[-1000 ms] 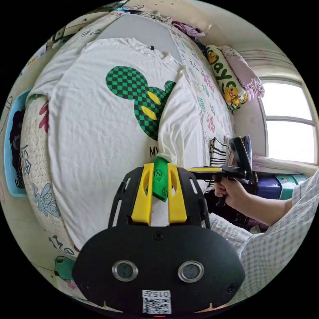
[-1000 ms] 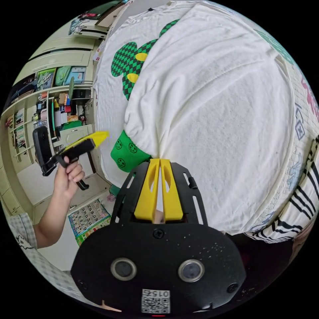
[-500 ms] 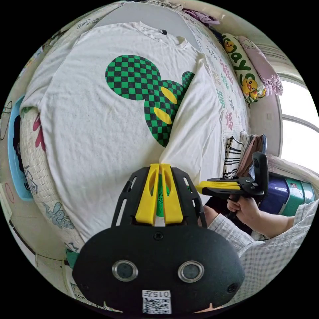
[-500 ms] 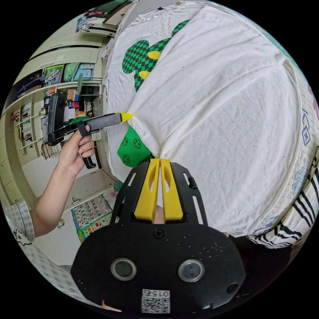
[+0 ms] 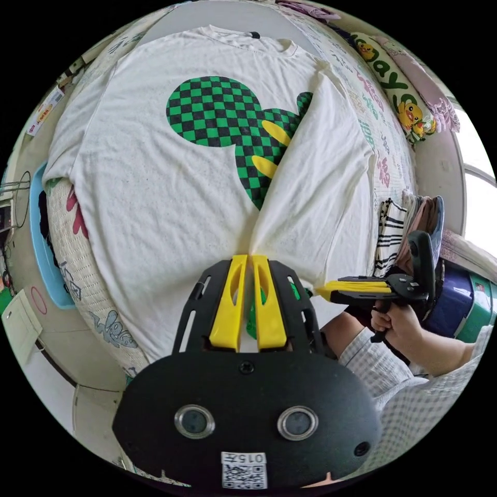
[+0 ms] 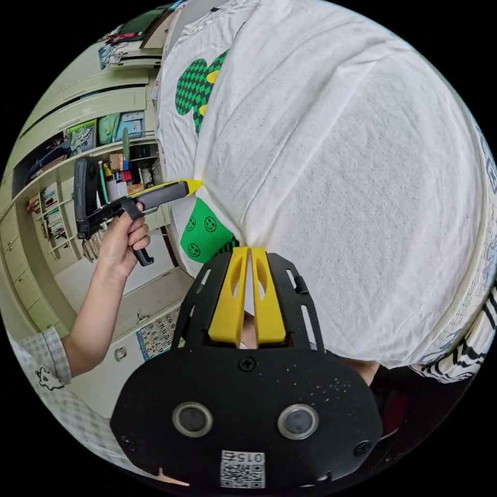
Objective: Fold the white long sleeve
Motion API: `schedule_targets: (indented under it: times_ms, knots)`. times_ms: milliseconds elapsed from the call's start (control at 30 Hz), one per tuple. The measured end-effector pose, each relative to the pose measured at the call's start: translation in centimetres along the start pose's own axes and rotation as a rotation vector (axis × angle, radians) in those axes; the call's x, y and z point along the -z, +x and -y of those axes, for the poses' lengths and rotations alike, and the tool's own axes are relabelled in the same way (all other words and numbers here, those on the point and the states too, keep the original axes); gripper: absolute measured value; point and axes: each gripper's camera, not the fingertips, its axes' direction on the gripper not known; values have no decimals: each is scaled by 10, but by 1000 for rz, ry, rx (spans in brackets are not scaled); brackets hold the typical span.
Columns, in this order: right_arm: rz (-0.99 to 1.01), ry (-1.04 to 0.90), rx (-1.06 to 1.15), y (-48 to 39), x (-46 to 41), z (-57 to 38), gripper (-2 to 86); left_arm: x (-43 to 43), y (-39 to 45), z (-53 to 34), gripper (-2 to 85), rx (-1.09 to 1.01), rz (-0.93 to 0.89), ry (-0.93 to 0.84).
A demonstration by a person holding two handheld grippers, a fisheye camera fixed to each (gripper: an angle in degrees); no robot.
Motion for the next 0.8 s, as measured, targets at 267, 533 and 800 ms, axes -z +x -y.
schedule_targets:
  times_ms: [267, 533, 800]
  knots:
    - [-166, 256, -49, 57, 126, 16, 51, 23, 25, -43, 68, -36, -56, 140]
    - [-90, 337, -122, 108, 200, 79, 65, -43, 70, -65, 71, -75, -90, 124]
    - [-149, 335, -114, 115, 226, 72, 16, -50, 66, -90, 0, -127, -48, 128]
